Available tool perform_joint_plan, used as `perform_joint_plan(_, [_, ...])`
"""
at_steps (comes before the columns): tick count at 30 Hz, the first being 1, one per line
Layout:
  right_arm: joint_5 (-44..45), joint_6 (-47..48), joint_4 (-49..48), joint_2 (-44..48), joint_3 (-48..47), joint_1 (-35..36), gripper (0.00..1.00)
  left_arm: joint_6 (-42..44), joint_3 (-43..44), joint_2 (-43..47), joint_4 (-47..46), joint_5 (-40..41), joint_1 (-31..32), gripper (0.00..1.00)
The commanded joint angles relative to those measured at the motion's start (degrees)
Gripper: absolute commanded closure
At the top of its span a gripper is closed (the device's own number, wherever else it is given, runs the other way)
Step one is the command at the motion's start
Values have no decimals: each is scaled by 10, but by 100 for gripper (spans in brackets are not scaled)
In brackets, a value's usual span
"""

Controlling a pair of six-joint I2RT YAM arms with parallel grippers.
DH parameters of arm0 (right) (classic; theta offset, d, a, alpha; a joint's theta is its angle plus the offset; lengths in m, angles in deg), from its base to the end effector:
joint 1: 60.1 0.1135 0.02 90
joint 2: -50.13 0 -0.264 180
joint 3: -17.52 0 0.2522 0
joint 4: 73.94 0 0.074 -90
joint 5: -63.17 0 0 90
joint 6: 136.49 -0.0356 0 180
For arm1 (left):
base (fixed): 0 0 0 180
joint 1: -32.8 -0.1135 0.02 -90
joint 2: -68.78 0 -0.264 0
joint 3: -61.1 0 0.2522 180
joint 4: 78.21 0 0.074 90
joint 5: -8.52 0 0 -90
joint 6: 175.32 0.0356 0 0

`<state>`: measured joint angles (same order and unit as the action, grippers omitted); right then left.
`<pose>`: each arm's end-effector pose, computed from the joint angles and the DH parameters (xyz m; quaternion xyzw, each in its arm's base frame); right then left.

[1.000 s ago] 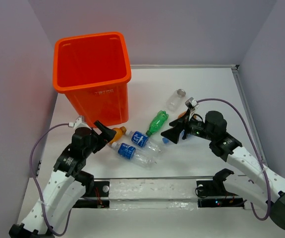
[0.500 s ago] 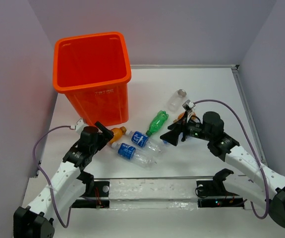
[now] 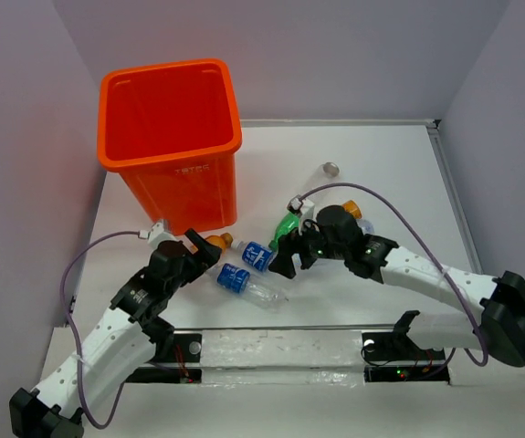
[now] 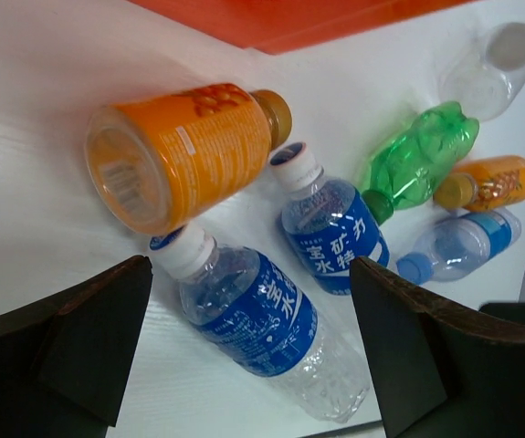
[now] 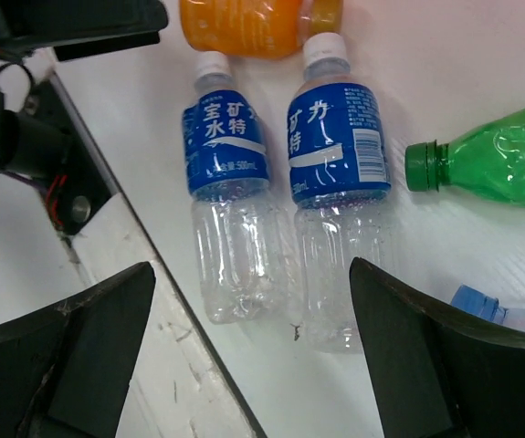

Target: Put the plastic bottles in the bin

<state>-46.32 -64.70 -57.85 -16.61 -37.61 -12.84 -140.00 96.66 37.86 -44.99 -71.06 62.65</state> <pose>0.1664 0.1976 0.2553 -0.2963 0.7945 0.3975 0.3505 0.1252 -0.0644 0.2174 -0.2294 0.8262 -0.2843 0.4289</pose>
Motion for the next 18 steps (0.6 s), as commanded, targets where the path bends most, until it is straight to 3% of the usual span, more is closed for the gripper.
perform_joint_plan(1, [139,41,71,-60,-75,26,5,-36,34,-9,52,-14,49,1])
perform_joint_plan(6, [191,62,116,-162,-147,43,2,-65,38,-13,81,-17,89,1])
perform_joint_plan(10, [223,68,146,-210,-175,54,1,-78,15,-52,36,-43,112,1])
perform_joint_plan(18, [230,71,151,-244,-169,78,5,-93,2,-124,-12,-11,150,1])
